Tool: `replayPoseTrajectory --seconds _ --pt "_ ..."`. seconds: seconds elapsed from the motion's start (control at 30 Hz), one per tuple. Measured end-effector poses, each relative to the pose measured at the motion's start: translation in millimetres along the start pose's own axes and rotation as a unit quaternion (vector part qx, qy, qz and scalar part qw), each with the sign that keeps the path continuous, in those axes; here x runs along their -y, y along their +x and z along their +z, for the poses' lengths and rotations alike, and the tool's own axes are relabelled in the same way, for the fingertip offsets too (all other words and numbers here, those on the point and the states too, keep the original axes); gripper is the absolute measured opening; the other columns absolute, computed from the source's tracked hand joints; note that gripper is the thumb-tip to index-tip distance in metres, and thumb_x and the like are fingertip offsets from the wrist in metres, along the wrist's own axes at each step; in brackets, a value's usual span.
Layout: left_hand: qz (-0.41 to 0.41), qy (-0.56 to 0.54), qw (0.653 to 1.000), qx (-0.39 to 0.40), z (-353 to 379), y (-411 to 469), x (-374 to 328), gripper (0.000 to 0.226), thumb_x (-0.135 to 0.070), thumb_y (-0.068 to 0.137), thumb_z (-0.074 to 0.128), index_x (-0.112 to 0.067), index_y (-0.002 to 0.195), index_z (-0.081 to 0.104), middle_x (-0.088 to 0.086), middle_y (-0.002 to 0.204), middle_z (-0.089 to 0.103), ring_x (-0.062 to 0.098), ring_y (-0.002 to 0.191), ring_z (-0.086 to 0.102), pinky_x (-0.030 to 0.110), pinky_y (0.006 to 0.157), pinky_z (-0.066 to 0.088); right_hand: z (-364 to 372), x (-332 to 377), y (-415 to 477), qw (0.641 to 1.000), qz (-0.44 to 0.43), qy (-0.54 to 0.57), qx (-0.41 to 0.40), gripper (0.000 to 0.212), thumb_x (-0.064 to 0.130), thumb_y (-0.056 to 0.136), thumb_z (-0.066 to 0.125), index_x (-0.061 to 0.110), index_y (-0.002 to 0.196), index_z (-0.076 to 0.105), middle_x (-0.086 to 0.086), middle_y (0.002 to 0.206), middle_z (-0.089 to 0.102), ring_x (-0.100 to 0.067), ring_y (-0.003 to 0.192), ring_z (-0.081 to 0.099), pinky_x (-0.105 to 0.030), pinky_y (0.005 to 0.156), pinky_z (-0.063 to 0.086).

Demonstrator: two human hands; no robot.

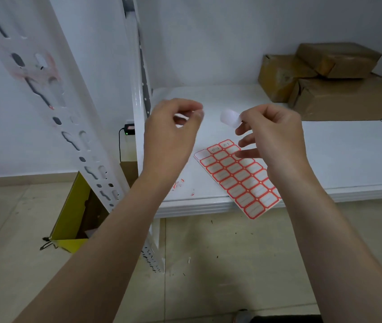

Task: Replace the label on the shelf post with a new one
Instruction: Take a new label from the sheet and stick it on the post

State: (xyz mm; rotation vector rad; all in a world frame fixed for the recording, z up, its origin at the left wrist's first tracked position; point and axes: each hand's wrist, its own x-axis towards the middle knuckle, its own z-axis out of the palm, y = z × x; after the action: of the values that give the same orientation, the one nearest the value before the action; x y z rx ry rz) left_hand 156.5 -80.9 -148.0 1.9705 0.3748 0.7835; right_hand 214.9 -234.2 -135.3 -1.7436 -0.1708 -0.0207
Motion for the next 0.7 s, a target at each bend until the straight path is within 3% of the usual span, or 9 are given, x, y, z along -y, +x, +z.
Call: replayPoseTrajectory --seconds 0.13,0.2,0.3,0.47,0.6,0.7 --pt "0.128 0.061 0.990 0.025 -12.2 -8.4 -17.0 0.013 -0.033 0.097 0.071 -0.028 0.102 0.082 -0.011 0.099 0.074 0.007 0.084 0.066 0.017 0.077 0.055 9.8 16.1 -10.6 0.999 -0.030 0.007 0.022 0.018 0.018 0.099 0.068 0.022 0.083 0.075 0.010 0.066 0.073 -0.014 0.062 0.074 -0.027 0.055 0.063" --pt "0.152 0.069 0.986 0.014 -19.7 -10.6 -20.6 0.019 -0.039 0.094 0.070 -0.028 0.101 0.083 -0.010 0.096 0.075 0.009 0.082 0.067 0.027 0.077 0.058 13.5 27.3 -19.2 0.998 -0.046 0.016 0.032 0.017 0.017 0.099 0.067 0.020 0.084 0.075 0.009 0.066 0.073 -0.015 0.062 0.074 -0.028 0.055 0.063" --pt "0.145 0.032 0.989 -0.006 -35.7 -14.6 -27.3 0.012 -0.038 0.091 0.074 -0.032 0.096 0.083 -0.012 0.091 0.075 0.008 0.080 0.067 0.027 0.075 0.057 19.9 42.9 -35.0 0.996 -0.065 0.042 0.046 0.017 0.014 0.097 0.066 0.014 0.084 0.077 0.005 0.067 0.072 -0.017 0.060 0.070 -0.034 0.056 0.065" --pt "0.123 -0.020 0.992 -0.002 -71.1 -20.0 -36.8 0.011 -0.029 0.090 0.081 -0.026 0.101 0.083 -0.011 0.086 0.074 0.009 0.078 0.069 0.012 0.069 0.051 34.0 68.4 -58.4 0.991 -0.093 0.075 0.068 0.025 0.020 0.101 0.067 0.018 0.079 0.079 0.000 0.070 0.072 -0.017 0.058 0.065 -0.043 0.059 0.067" --pt "0.078 -0.077 0.994 -0.016 -100.8 -27.5 -49.5 0.008 -0.028 0.096 0.075 -0.031 0.097 0.082 -0.014 0.082 0.076 0.014 0.070 0.071 0.021 0.058 0.050 47.4 82.4 -72.0 0.983 -0.147 0.090 0.057 0.032 0.023 0.103 0.064 0.022 0.075 0.080 -0.005 0.069 0.070 -0.016 0.054 0.060 -0.038 0.054 0.063" --pt "0.085 -0.104 0.990 -0.052 -124.2 -31.8 -58.0 0.011 -0.023 0.097 0.071 -0.027 0.093 0.080 -0.008 0.076 0.074 0.031 0.063 0.064 0.031 0.053 0.049 55.5 87.3 -75.8 0.976 -0.183 0.108 0.038 0.020 0.018 0.102 0.067 0.020 0.085 0.077 0.002 0.062 0.063 -0.013 0.049 0.055 -0.031 0.047 0.055"
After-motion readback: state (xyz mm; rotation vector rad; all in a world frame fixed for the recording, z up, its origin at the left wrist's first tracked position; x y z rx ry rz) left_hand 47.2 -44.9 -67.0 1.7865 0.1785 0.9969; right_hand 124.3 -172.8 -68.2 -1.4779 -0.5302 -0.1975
